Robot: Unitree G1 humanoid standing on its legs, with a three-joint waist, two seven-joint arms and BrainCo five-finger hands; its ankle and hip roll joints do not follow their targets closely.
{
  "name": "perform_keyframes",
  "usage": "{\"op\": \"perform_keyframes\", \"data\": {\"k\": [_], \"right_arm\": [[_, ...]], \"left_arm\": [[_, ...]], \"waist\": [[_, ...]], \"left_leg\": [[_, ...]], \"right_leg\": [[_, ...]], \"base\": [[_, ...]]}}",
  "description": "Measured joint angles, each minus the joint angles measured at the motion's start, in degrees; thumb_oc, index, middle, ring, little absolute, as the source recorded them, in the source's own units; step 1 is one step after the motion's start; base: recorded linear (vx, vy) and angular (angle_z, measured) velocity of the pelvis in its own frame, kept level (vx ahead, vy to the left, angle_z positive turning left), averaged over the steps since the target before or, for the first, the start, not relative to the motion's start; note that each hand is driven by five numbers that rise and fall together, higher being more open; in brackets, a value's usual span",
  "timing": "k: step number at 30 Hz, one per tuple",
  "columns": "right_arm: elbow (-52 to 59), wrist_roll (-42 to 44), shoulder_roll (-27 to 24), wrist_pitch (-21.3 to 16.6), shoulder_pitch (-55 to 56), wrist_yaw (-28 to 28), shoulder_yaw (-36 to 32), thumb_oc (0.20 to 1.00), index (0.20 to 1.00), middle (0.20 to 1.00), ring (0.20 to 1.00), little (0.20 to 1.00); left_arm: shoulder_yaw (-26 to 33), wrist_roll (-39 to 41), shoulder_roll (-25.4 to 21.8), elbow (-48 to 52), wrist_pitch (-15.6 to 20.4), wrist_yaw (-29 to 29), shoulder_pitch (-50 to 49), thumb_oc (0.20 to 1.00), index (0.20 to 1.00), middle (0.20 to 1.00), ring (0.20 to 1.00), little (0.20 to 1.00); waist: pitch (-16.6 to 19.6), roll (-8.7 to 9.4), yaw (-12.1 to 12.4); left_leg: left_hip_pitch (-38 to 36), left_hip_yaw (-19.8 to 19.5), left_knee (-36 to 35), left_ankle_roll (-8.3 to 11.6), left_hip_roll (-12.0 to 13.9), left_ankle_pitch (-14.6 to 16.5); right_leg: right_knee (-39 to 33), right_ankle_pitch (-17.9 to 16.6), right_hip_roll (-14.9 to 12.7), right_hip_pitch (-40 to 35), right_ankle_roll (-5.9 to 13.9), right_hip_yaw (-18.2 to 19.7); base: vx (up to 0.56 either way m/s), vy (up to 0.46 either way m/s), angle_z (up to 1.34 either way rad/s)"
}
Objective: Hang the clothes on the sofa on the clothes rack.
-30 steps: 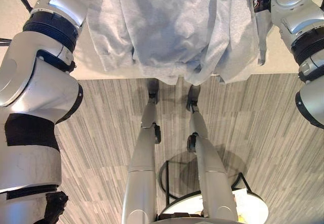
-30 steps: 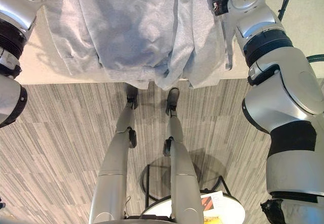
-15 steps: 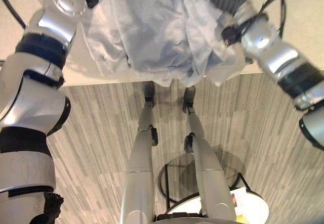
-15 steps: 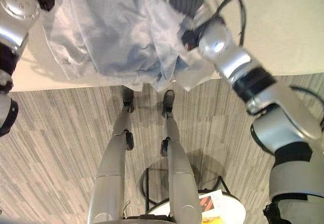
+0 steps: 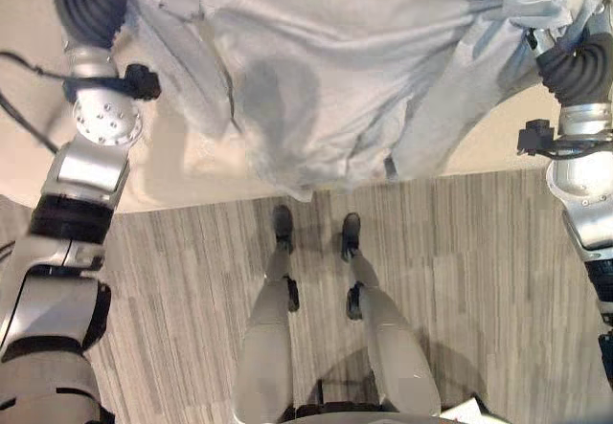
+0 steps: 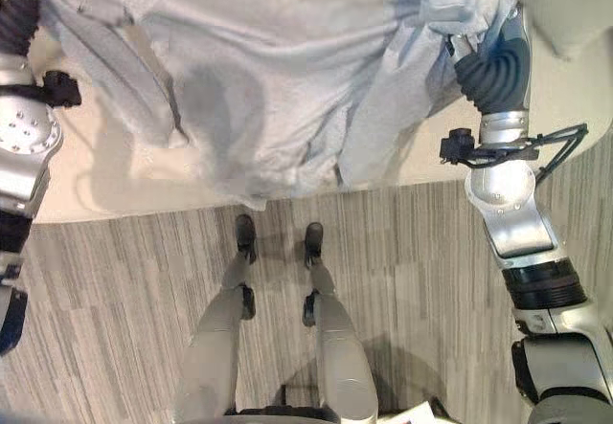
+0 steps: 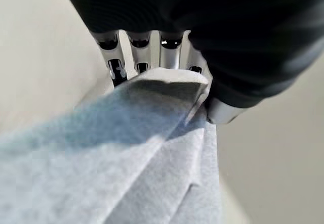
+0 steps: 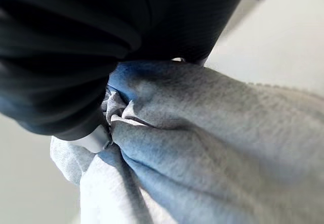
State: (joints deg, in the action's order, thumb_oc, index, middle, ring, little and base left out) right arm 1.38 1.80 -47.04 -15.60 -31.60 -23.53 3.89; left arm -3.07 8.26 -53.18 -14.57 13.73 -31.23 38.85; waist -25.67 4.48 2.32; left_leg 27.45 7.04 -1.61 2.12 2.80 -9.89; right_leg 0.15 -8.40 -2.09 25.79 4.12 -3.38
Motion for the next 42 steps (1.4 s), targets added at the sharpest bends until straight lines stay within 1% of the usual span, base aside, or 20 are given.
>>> {"op": "perform_keyframes", "data": {"k": [3, 5, 8, 10, 11, 13, 15, 18, 20, 21, 22, 24, 25, 28, 29, 31, 33, 34, 38, 42], "right_arm": [[2.11, -0.68, -0.98, 0.21, 2.75, 1.89, -3.58, 0.2, 0.2, 0.2, 0.2, 0.2], [4.22, -1.35, -4.29, 1.34, 5.18, 5.22, -6.1, 0.2, 0.2, 0.2, 0.2, 0.2], [6.39, -1.92, -4.6, 0.22, 7.32, 5.62, -10.79, 0.2, 0.2, 0.2, 0.2, 0.2], [6.33, -2.29, -4.28, -0.41, 6.87, 5.62, -11.92, 0.2, 0.2, 0.2, 0.2, 0.2], [5.72, -2.99, -4.35, -0.37, 6.45, 5.68, -11.84, 0.2, 0.2, 0.2, 0.2, 0.2], [5.57, -3.43, -4.66, 0.95, 6.07, 5.7, -11.77, 0.2, 0.2, 0.2, 0.2, 0.2], [4.63, -4.13, -4.99, 1.05, 5.58, 5.57, -11.21, 0.2, 0.2, 0.2, 0.2, 0.2], [1.23, -4.09, -6.38, 1.18, 3.58, 5.52, -10.88, 0.2, 0.2, 0.2, 0.2, 0.2], [-1.46, -3.91, -7.04, 1.57, 2.8, 5.17, -10.55, 0.2, 0.2, 0.2, 0.2, 0.2], [-2.37, -3.76, -8.24, 1.73, 2.94, 4.98, -10.09, 0.2, 0.2, 0.2, 0.2, 0.2], [-3.2, -3.34, -9.87, 2.32, 3.33, 4.98, -8.87, 0.2, 0.2, 0.2, 0.2, 0.2], [-3.21, -3.28, -9.53, 2.48, 2.76, 4.99, -8.23, 0.2, 0.2, 0.2, 0.2, 0.2], [-3.34, -2.98, -9.51, 2.59, 1.37, 4.94, -7.31, 0.2, 0.2, 0.2, 0.2, 0.2], [-3.34, -2.77, -9.48, 2.86, 0.21, 4.07, -5.03, 0.2, 0.2, 0.2, 0.2, 0.2], [-3.41, -2.83, -9.51, 2.78, 0.02, 4.06, -4.55, 0.2, 0.2, 0.2, 0.2, 0.2], [-3.76, -2.83, -9.6, 3.96, -1.87, 3.65, -3.09, 0.2, 0.2, 0.2, 0.2, 0.2], [-3.73, -2.84, -9.78, 3.96, -2.41, 3.63, -2.86, 0.2, 0.2, 0.2, 0.2, 0.2], [-3.74, -2.86, -8.07, 3.97, -1.77, 3.2, -2.62, 0.2, 0.2, 0.2, 0.2, 0.2], [-4.19, -3.01, -7.85, 4.04, -5.78, 3.11, 0.68, 0.2, 0.2, 0.2, 0.2, 0.2], [-5.41, -4.15, -7.23, 5.12, -8.38, 2.53, 4.23, 0.2, 0.2, 0.2, 0.2, 0.2]], "left_arm": [[10.09, -0.54, -0.49, 6.05, 0.29, 0.21, -11.4, 0.2, 0.2, 0.2, 0.2, 0.2], [15.21, -2.13, 3.11, 10.29, 0.71, 2.15, -16.92, 0.2, 0.2, 0.2, 0.2, 0.2], [14.68, -2.85, 2.39, 9.96, 1.17, 3.09, -14.78, 0.2, 0.2, 0.2, 0.2, 0.2], [14.18, -2.81, 1.46, 9.58, 1.39, 4.03, -13.13, 0.2, 0.2, 0.2, 0.2, 0.2], [13.66, -2.88, 1.26, 9.02, 1.4, 4.72, -13.14, 0.2, 0.2, 0.2, 0.2, 0.2], [11.83, -3.81, 1.47, 5.49, 1.27, 6.76, -10.21, 0.2, 0.2, 0.2, 0.2, 0.2], [11.38, -4.67, 1.3, 3.55, 1.1, 7.72, -9.13, 0.2, 0.2, 0.2, 0.2, 0.2], [10.7, -4.42, -0.24, 2.48, 0.94, 8.11, -9.05, 0.2, 0.2, 0.2, 0.2, 0.2], [7.56, -4.44, 0.43, 0.82, 0.62, 8.81, -7.2, 0.2, 0.2, 0.2, 0.2, 0.2], [5.32, -4.37, 0.55, -0.22, 0.42, 8.94, -5.88, 0.2, 0.2, 0.2, 0.2, 0.2], [1.42, -4.27, 0.24, -1.89, -0.38, 9.07, -2.19, 0.2, 0.2, 0.2, 0.2, 0.2], [-1.38, -3.1, -0.87, -1.68, -0.15, 9.07, -0.46, 0.2, 0.2, 0.2, 0.2, 0.2], [-1.57, -2.42, -1.24, -2.23, -0.09, 9.06, -0.21, 0.2, 0.2, 0.2, 0.2, 0.2], [-3.57, -0.06, -1.12, -5.59, -0.04, 8.93, 4.7, 0.2, 0.2, 0.2, 0.2, 0.2], [-3.82, 0.3, -1.11, -5.48, 0.37, 8.77, 5.07, 0.2, 0.2, 0.2, 0.2, 0.2], [-5.4, 0.66, -2.51, -5.78, 0.2, 8.81, 6.94, 0.2, 0.2, 0.2, 0.2, 0.2], [-6.02, 0.7, -2.34, -5.37, 0.24, 8.77, 6.94, 0.2, 0.2, 0.2, 0.2, 0.2], [-6.14, 0.75, -2.3, -5.54, 0.3, 8.69, 6.71, 0.2, 0.2, 0.2, 0.2, 0.2], [-8.75, 0.81, -2.51, -6.51, -0.36, 8.66, 6.84, 0.2, 0.2, 0.2, 0.2, 0.2], [-8.23, 0.77, -2.82, -5.51, -0.53, 7.7, 6.92, 0.2, 0.2, 0.2, 0.2, 0.2]], "waist": [[1.87, -3.08, 3.13], [2.72, -6.27, 3.99], [6.51, -5.54, 3.19], [8.78, -3.61, 3.49], [9.96, -3.76, 3.6], [10.45, -4.76, 3.61], [12.84, -4.9, 2.81], [15.38, -4.83, 6.11], [16.02, -5.52, 4.96], [16.51, -6.29, 3.93], [16.54, -5.32, 2.09], [16.71, -3.63, 2.99], [16.78, -3.5, 3.93], [16.81, -2.71, 2.12], [16.64, -1.72, 1.87], [17.16, -2.76, 1.49], [17.6, -4.02, 0.56], [17.66, -2.22, 0.2], [18.46, -0.56, 1.23], [18.47, -0.75, 3.0]], "left_leg": [[-4.08, -0.26, -0.3, -0.69, -1.09, 0.16], [-12.05, -2.43, 0.27, -1.79, -2.23, 2.58], [-13.92, -6.74, 0.13, -2.43, -3.12, 3.48], [-14.63, -7.93, -0.19, -2.01, -3.56, 3.39], [-15.17, -8.37, -0.26, -1.08, -2.77, 2.8], [-16.36, -10.68, -0.26, 0.77, -2.74, 1.43], [-18.12, -10.29, -0.46, 2.17, -1.89, 1.61], [-18.27, -11.59, -0.69, 2.81, -0.82, 1.25], [-18.07, -10.62, -0.72, 3.17, -1.24, -0.48], [-17.46, -9.28, -2.08, 4.55, -1.11, 1.49], [-16.45, 3.66, -0.23, 3.44, 2.28, 6.32], [-15.74, 11.0, 3.19, 2.48, 4.33, 6.58], [-16.85, 10.65, 5.07, 3.72, 5.8, 7.06], [-18.6, 9.18, 7.29, 5.04, 10.14, 6.79], [-20.04, 8.08, 6.0, 5.47, 11.14, 6.6], [-22.46, 7.33, 2.16, 6.96, 12.76, 5.59], [-23.61, 7.19, 0.17, 5.58, 12.04, 2.72], [-23.61, 7.23, -0.7, 5.12, 9.89, 2.01], [-23.0, 7.85, -2.5, 1.29, 1.94, 3.4], [-22.52, 7.63, -1.7, -1.94, -2.06, 4.78]], "right_leg": [[6.72, 4.46, -1.24, -1.16, 0.34, -0.15], [14.85, 9.41, -1.2, -6.52, 2.7, 4.47], [21.59, 15.04, 2.33, -6.55, 5.97, 14.06], [19.07, 16.46, 3.13, -8.63, 4.13, 15.12], [16.03, 15.23, 3.78, -10.87, 1.23, 15.09], [11.72, 13.91, 3.83, -15.94, -0.68, 11.92], [6.45, 12.79, 4.26, -21.28, -0.72, 8.24], [5.39, 12.87, 5.64, -23.26, -0.84, 5.58], [5.73, 13.32, 5.46, -24.4, -1.11, 3.3], [5.98, 13.88, 5.74, -25.07, -2.35, 0.91], [5.95, 13.86, 3.42, -25.85, -4.47, -2.77], [5.95, 14.08, 1.41, -25.54, -4.81, -3.98], [5.51, 14.01, 0.21, -25.89, -4.9, -4.18], [5.95, 14.0, -1.11, -26.75, -4.93, -7.33], [5.96, 13.45, -1.79, -26.63, -3.99, -7.14], [5.66, 12.93, -1.38, -26.34, -2.43, -7.41], [5.43, 13.01, -1.39, -26.35, -0.5, -8.31], [5.51, 12.17, -3.58, -26.1, 0.97, -8.37], [3.79, 9.76, -11.21, -25.49, 4.74, -8.32], [6.31, 8.0, -14.95, -24.47, 6.0, -8.11]], "base": [[0.08, 0.011, 0.15], [0.13, -0.033, 0.56], [0.05, -0.053, 0.86], [0.05, -0.117, 0.52], [0.04, -0.2, 0.27], [0.03, -0.143, 0.59], [-0.04, -0.088, 0.93], [-0.09, -0.053, 0.49], [-0.16, 0.032, 1.11], [-0.12, 0.1, 2.16], [-0.05, 0.124, 1.99], [-0.02, 0.184, 1.08], [-0.02, 0.196, 0.44], [-0.01, 0.164, 0.6], [0.03, 0.329, 0.18], [0.07, 0.336, 0.14], [0.03, 0.362, 0.24], [0.05, 0.354, 0.25], [0.05, 0.267, 0.22], [0.06, 0.21, 0.15]]}}
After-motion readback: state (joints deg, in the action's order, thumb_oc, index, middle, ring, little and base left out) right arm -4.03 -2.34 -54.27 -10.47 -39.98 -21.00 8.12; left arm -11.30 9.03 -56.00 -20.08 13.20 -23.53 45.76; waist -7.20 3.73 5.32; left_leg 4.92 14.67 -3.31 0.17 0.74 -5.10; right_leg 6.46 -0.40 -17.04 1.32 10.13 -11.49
